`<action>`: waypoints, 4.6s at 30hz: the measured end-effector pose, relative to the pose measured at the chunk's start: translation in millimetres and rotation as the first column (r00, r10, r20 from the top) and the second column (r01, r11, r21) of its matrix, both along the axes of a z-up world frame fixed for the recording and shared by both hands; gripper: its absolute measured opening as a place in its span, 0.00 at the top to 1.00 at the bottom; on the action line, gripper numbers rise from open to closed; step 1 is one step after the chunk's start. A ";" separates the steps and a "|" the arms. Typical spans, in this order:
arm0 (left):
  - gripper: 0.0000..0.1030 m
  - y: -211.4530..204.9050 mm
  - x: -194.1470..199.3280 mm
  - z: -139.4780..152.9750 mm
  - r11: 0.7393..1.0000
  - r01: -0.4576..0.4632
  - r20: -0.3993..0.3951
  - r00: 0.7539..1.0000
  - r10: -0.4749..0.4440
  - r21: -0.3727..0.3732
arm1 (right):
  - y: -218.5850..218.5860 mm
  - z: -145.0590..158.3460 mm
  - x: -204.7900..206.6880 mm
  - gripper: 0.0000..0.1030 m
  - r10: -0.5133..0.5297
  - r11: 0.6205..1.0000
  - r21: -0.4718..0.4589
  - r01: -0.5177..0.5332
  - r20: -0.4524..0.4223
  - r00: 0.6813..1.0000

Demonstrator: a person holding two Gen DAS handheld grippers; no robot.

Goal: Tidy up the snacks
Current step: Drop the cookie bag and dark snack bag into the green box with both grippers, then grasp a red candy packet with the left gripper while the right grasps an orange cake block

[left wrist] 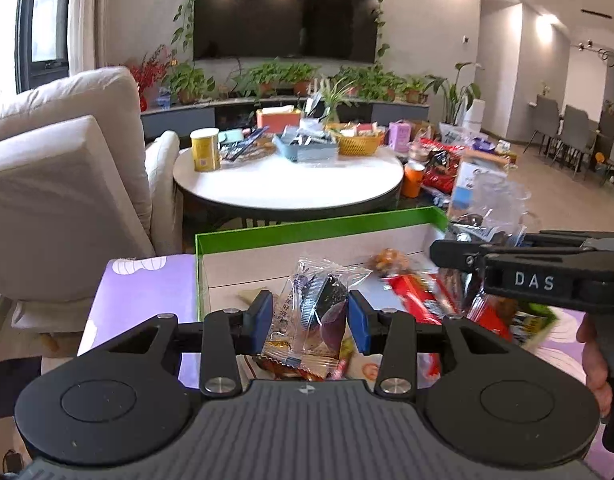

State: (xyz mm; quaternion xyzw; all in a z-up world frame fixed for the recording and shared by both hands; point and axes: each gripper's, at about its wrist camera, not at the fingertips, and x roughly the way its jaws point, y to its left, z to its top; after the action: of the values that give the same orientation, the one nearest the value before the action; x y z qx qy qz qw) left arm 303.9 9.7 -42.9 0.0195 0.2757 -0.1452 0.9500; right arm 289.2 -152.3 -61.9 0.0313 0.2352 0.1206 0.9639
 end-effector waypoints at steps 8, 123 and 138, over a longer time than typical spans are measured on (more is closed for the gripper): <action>0.48 -16.6 22.2 -20.6 0.994 -0.018 0.016 1.000 0.016 0.112 | -16.0 -9.8 15.8 0.50 -0.126 0.992 0.008 0.125 0.011 0.992; 0.49 20.3 -116.0 -63.5 0.985 -0.129 -0.190 0.970 0.150 0.114 | 26.1 -73.6 -127.1 0.42 0.223 0.954 -0.168 -0.250 -0.161 0.961; 0.77 21.5 -118.3 -61.5 0.995 -0.071 -0.192 0.978 0.082 0.063 | 28.8 -72.7 -128.1 0.43 0.196 0.957 -0.180 -0.229 -0.184 0.963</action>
State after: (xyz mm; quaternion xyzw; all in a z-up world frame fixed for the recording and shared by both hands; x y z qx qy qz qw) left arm 185.6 31.3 -104.4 0.0212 0.3719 -0.1018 0.9224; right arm 161.1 -123.5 -134.6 -0.0814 0.3268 0.1965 0.9208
